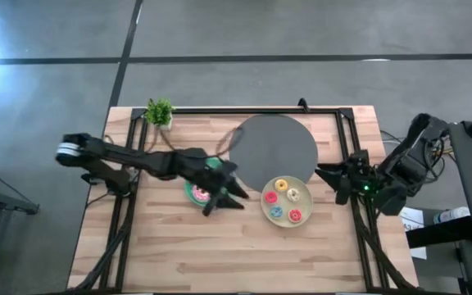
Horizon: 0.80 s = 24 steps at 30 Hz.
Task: Pick & Place donuts
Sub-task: Return to Home Position
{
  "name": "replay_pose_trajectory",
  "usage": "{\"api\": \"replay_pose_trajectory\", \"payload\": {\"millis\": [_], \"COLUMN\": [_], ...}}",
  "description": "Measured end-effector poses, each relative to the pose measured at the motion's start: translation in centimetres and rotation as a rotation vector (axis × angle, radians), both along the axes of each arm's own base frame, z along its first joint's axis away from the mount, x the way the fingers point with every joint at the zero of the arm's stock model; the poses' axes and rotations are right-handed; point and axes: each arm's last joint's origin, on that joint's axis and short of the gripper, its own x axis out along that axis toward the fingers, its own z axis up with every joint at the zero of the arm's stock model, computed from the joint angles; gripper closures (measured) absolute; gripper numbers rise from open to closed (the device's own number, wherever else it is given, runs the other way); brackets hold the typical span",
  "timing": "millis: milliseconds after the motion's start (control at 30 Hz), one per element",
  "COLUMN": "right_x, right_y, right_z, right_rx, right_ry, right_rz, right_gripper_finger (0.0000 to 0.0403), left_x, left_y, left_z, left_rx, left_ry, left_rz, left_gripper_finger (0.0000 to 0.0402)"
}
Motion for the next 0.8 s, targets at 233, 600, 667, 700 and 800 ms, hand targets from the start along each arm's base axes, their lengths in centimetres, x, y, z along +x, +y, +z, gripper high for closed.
{"api": "replay_pose_trajectory", "payload": {"millis": [233,600,667,700,800], "right_x": [-1.3,-4.9,-4.9,-4.8,-4.6], "right_y": [-1.2,-5.0,-5.0,-4.8,-4.4], "right_z": [0.9,-4.6,-5.4,-5.6,-6.1], "right_rx": [-0.036,-0.017,-0.029,-0.043,-0.136], "right_ry": [0.014,-0.065,-0.161,-0.223,-0.481], "right_rz": [0.134,0.224,0.264,0.308,0.384], "right_gripper_finger": [0.0253,0.0255,0.0258,0.0259,0.0259], "left_x": [-6.0,-11.0,-11.7,-11.8,-11.8], "left_y": [2.1,3.7,4.1,4.4,5.2], "left_z": [-1.9,-5.8,-6.9,-7.2,-7.8], "left_rx": [-0.156,-0.287,-0.31,-0.324,-0.337], "left_ry": [0.068,-0.33,-0.344,-0.344,-0.306], "left_rz": [0.321,0.344,0.358,0.367,0.368], "left_gripper_finger": [0.0229,0.0229,0.0229,0.0229,0.0229]}}
